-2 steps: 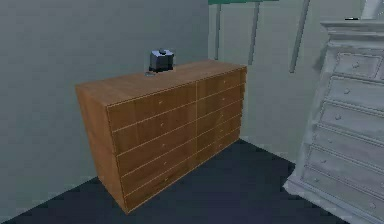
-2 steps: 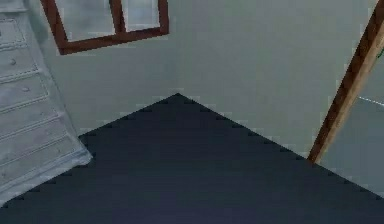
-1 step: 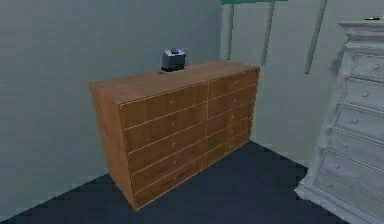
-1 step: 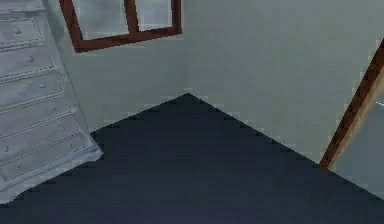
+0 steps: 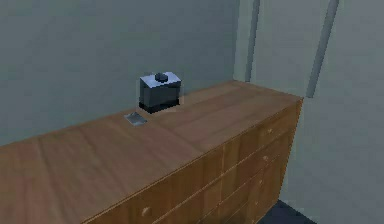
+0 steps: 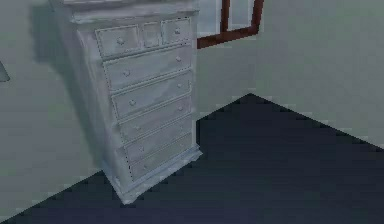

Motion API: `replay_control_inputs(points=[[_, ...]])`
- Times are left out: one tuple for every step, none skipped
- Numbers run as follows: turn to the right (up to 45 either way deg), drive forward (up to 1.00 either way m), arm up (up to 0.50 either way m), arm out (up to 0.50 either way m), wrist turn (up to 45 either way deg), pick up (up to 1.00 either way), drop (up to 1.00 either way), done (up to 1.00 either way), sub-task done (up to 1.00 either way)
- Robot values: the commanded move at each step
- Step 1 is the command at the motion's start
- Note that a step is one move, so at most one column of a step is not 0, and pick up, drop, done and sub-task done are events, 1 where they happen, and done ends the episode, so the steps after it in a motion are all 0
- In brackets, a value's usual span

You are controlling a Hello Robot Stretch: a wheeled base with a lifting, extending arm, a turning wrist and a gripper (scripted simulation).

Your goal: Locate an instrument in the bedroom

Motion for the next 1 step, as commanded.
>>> replay_control_inputs(points=[[0.0,0.00,0.00,0.00,0.0,0.00,0.00,1.00,0.00]])
